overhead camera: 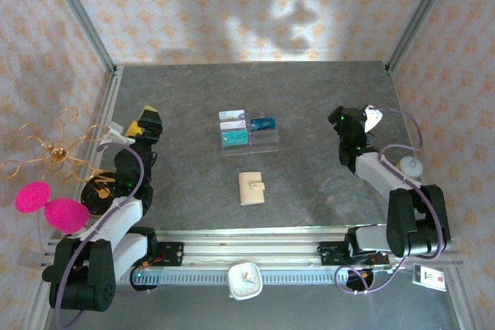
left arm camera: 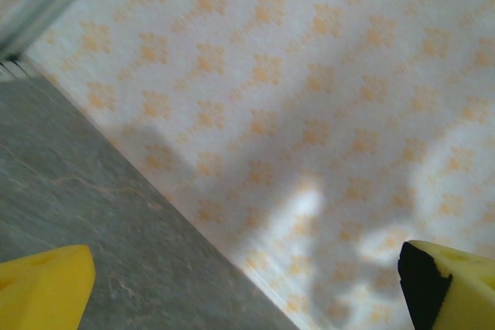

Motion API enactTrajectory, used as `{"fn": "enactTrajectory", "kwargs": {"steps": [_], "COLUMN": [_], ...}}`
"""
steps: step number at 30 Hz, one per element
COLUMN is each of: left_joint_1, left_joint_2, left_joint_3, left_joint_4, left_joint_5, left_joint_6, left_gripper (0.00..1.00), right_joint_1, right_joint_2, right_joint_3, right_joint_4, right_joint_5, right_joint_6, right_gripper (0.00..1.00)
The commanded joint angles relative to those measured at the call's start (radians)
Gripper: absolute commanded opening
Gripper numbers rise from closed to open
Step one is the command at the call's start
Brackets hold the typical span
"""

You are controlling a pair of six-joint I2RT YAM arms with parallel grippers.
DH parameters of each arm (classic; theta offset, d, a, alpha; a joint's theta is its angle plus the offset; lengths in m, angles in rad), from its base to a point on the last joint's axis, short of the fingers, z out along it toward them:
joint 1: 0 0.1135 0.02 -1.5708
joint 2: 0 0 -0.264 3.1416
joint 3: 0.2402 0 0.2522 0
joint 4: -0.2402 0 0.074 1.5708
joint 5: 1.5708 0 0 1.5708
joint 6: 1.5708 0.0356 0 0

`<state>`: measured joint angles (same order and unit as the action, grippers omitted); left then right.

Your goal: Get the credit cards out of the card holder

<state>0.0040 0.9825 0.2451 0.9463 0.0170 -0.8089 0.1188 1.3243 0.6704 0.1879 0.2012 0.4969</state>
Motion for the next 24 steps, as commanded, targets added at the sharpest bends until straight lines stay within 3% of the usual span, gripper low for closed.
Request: {"fn": "enactTrajectory", "kwargs": {"steps": [1,10,15,24], "left_joint_1": [-0.053,-0.214,-0.344,-0.578], "left_joint_2": [0.011,0.016,-0.008,0.055], "left_joint_3": [-0.01,-0.05,-0.067,-0.081], "left_joint_4": [0.018,-0.062,-0.096,-0.044], "left_joint_5": [0.073,0.019,-0.061,0.041], "left_joint_6": [0.046,0.079,0.082,0.032], "left_gripper": [0.99,0.99,0.99,0.99], "right_joint_1": [0.013,0.053,0.085,0.362], "right_joint_2": [-0.027,-0.029,-0.056,-0.085], "right_joint_3": [0.004,-0.008,-0.014,-0.038], "right_joint_4": [0.001,0.001,-0.011,-0.095], "right_joint_5": [-0.019,-0.033,-0.117,-0.27], "right_joint_6": [-0.005,0.003,0.013,-0.049], "right_gripper": [0.94,0.94,0.94,0.87]}}
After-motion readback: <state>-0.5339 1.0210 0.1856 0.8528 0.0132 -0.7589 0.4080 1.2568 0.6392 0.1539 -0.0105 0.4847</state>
